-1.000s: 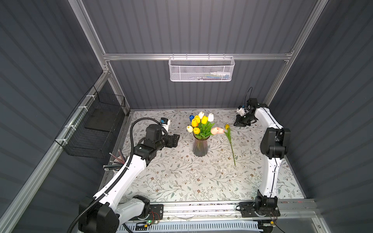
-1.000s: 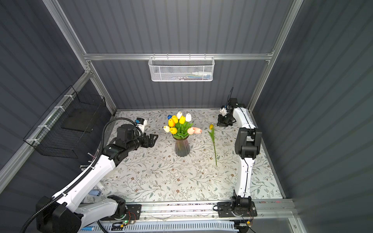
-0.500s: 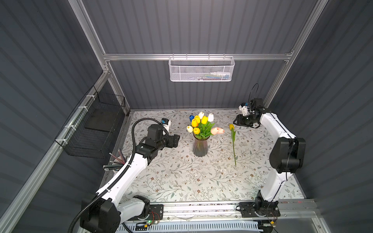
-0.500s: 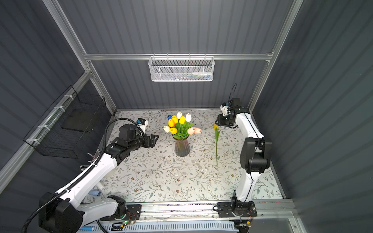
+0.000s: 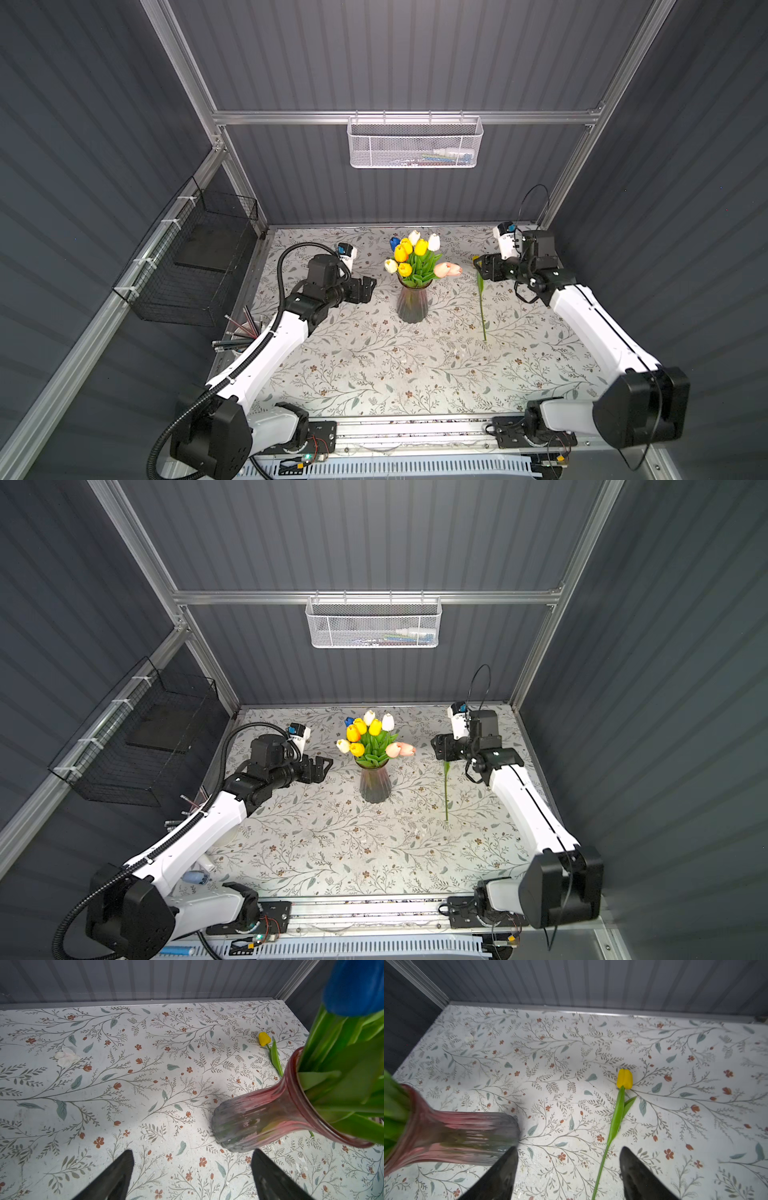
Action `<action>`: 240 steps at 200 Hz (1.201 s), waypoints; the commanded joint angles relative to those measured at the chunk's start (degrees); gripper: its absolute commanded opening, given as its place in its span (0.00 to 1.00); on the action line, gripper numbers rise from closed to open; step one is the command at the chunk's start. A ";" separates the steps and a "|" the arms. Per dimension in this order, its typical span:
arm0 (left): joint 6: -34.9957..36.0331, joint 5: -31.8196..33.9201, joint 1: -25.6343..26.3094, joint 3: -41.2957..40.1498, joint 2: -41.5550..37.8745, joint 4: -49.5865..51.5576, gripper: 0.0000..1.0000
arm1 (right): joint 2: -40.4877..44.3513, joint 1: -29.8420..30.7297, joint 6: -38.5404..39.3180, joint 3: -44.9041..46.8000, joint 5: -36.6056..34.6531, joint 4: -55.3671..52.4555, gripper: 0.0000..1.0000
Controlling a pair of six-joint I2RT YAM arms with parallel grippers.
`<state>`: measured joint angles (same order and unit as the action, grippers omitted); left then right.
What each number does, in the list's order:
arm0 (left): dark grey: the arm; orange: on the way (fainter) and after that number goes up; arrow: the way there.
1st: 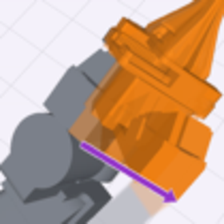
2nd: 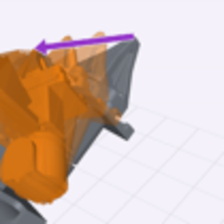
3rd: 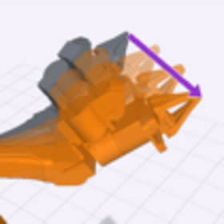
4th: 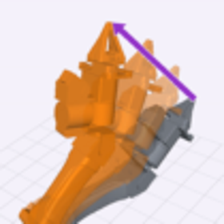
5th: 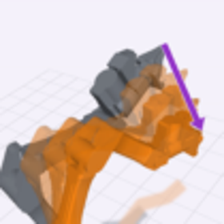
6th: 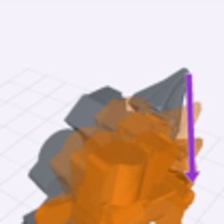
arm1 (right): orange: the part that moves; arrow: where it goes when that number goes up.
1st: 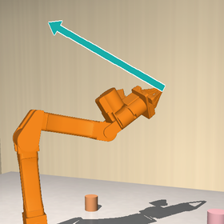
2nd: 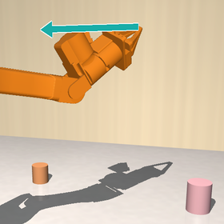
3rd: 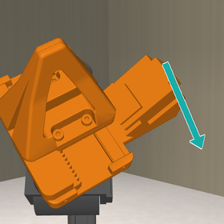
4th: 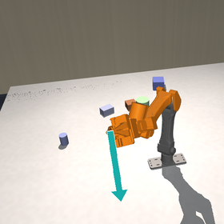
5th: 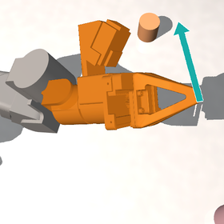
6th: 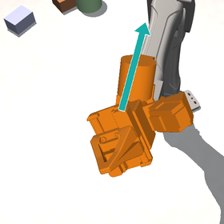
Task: Pick out yellow flowers from the vase
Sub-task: Pick up the flower from the vase.
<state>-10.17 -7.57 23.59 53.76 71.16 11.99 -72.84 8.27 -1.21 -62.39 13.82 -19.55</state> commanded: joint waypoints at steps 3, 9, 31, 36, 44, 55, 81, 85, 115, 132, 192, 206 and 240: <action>-1.31 -2.06 0.14 2.83 1.49 -1.75 0.90 | 5.93 1.27 -0.58 4.07 -1.22 4.71 0.78; -1.51 -2.34 0.14 3.08 1.74 -2.07 0.90 | 7.65 1.62 -0.80 5.01 -0.97 5.17 0.78; -2.02 -4.04 0.14 3.82 2.76 -2.84 0.90 | 13.89 2.68 -1.61 7.38 0.55 5.28 0.78; -2.13 -4.47 0.14 4.02 2.97 -2.98 0.90 | 15.17 3.00 -1.71 7.96 0.71 5.25 0.78; -2.22 -4.91 0.14 4.29 3.39 -2.94 0.90 | 17.40 3.38 -1.77 8.75 0.97 5.30 0.78; -2.22 -5.41 0.18 4.67 3.76 -3.07 0.90 | 20.32 3.86 -1.90 9.96 1.26 5.30 0.78; -2.41 -5.99 0.16 4.87 3.99 -3.62 0.90 | 25.90 4.88 -2.52 11.80 3.84 5.35 0.77; -2.40 -6.10 0.14 4.95 4.06 -3.64 0.90 | 26.61 5.14 -2.63 11.96 4.41 5.40 0.77; -2.65 -7.85 0.14 5.47 4.65 -3.82 0.90 | 30.27 8.69 -4.12 12.12 8.08 4.64 0.72; -2.75 -9.61 0.14 5.79 5.00 -4.20 0.90 | 31.58 11.75 -4.98 12.38 8.36 4.54 0.68; -3.61 -15.52 0.20 6.22 6.17 -5.75 0.87 | 29.41 25.52 -5.49 12.42 3.22 6.29 0.51; -3.93 -16.05 0.14 6.36 6.35 -6.23 0.87 | 27.65 28.77 -4.72 12.04 1.03 7.41 0.49; -4.30 -17.42 0.14 7.23 7.27 -6.36 0.85 | 22.31 34.12 -3.89 11.00 -2.30 11.32 0.45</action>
<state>-13.58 -22.41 23.59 58.48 77.56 6.55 -47.70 39.62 -5.89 -50.54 15.46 -12.38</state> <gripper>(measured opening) 0.855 0.459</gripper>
